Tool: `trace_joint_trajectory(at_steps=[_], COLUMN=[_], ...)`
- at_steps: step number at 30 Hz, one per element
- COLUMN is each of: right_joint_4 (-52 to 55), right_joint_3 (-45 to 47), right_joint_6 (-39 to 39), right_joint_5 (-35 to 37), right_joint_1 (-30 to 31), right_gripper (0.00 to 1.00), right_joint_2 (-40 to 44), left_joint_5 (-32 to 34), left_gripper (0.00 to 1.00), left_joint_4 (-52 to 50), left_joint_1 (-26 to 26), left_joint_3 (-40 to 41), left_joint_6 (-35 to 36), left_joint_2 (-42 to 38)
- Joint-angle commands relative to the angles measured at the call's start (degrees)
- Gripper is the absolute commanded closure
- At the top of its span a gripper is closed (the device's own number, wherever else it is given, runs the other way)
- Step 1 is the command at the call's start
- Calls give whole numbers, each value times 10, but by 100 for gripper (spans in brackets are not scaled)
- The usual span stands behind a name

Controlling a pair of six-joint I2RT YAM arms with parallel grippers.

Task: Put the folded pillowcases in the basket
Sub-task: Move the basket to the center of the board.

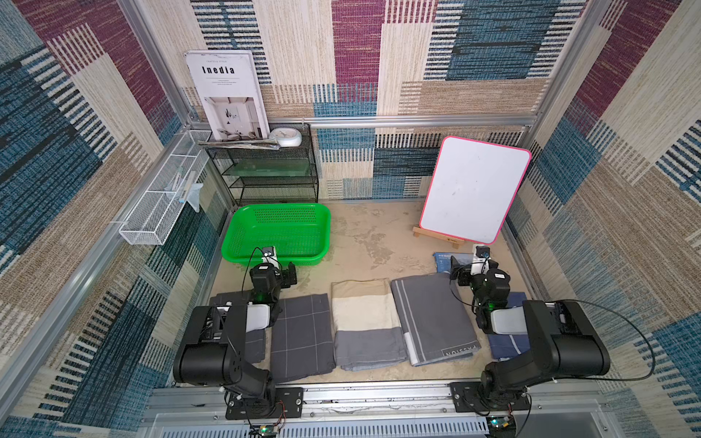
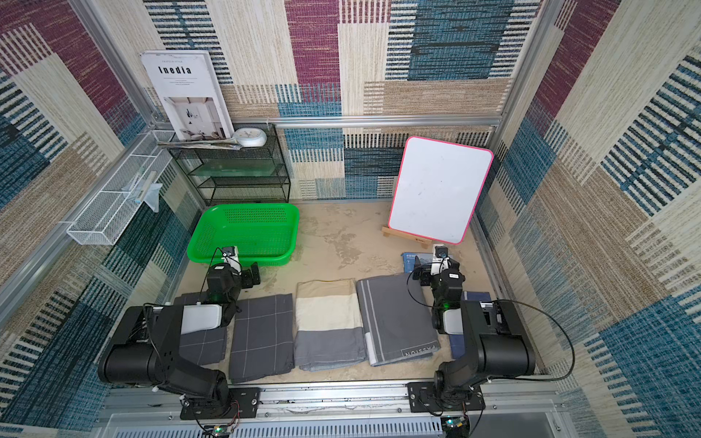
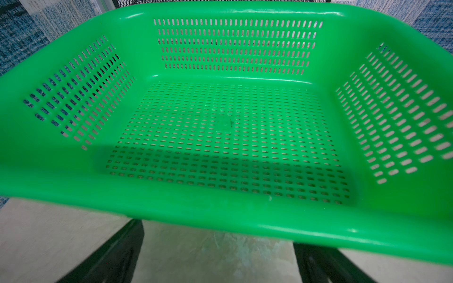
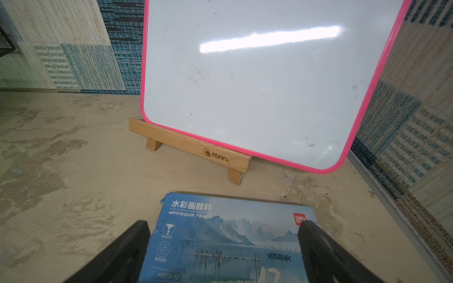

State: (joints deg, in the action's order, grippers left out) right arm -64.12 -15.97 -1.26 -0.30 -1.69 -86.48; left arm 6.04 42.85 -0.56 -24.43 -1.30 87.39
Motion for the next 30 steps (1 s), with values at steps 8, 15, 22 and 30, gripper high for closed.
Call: trace_joint_trajectory(at_steps=[8,15,22,30], right_joint_4=[95,241,403,525], right_joint_3=[-36,-90,-143,-213], right_joint_6=[-17,50,346,319], right_joint_5=[-22,-18,86,-41], right_joint_1=[6,27,28,28], right_gripper=[0,0,0,0], right_joint_2=[52,159,318,326], left_joint_5=[141,239,231,76], left_gripper=[1,1,1,1], left_joint_4=[0,-42,-363,-502], left_joint_1=[64,149,154,145], left_joint_3=[18,47,-85,-278], left_joint_6=[28,43,-207,-299], left_joint_2=[-64,-203,-346,-249])
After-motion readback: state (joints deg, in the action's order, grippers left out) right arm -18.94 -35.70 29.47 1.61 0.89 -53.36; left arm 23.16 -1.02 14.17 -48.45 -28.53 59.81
